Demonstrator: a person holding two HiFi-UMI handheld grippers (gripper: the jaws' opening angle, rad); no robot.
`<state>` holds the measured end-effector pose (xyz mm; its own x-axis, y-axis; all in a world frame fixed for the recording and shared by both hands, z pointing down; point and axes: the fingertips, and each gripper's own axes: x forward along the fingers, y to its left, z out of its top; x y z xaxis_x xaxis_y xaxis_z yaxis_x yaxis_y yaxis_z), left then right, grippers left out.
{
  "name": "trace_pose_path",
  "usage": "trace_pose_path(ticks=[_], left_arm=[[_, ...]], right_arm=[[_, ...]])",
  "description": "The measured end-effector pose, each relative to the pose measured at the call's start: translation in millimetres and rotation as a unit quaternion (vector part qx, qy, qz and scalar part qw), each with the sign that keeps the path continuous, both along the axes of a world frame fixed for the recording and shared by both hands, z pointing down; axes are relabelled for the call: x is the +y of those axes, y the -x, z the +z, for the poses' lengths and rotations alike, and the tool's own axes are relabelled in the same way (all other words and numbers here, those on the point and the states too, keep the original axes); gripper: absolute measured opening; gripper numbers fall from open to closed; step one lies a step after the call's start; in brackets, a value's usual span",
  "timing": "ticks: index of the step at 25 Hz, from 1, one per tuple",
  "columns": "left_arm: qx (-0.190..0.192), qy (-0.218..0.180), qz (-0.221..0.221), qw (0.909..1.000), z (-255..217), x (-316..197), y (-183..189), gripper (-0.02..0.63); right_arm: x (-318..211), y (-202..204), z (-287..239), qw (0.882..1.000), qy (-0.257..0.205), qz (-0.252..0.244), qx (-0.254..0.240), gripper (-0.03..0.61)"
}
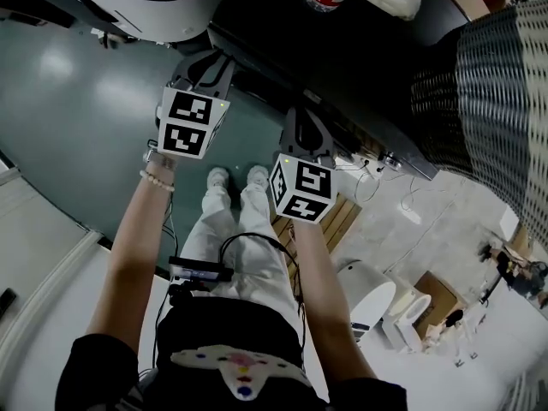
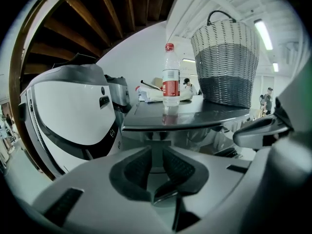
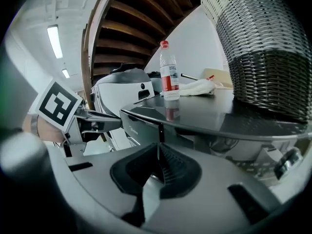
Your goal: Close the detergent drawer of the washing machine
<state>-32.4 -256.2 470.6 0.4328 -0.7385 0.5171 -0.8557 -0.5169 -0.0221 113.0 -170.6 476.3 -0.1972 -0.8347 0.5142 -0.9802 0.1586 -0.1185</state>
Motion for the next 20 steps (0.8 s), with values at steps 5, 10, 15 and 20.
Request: trace_pose_path(ticks=[5,10,15,20], left_arm=[[0.022,-0.013,0.003,0.9997,-32.6,28.4,-3.0,0.014],[0.033,-0.029,0.024,0.9987,-72.0,54.4,-12.2,0.011],[0.028,-0.044,0.051,0.9973,-104.4,79.6,-22.1,0.011],[0.041,-0.058,0.054,0.9960,-132.1,100.3,-20.3,0.011]], right_arm=[[9.5,-7.2,-31.5,1.000,-0.022,-0.016,0.005,0.003],[18.9,-8.0,-70.0,0.998,-0.053,-0.032,0.001,0.003],[27.1,-5.1,-102.1,0.995,-0.079,-0.056,0.005,0.003],[38.4,-4.8,-127.3,0.993,-0.097,-0.072,0.008,0.003]])
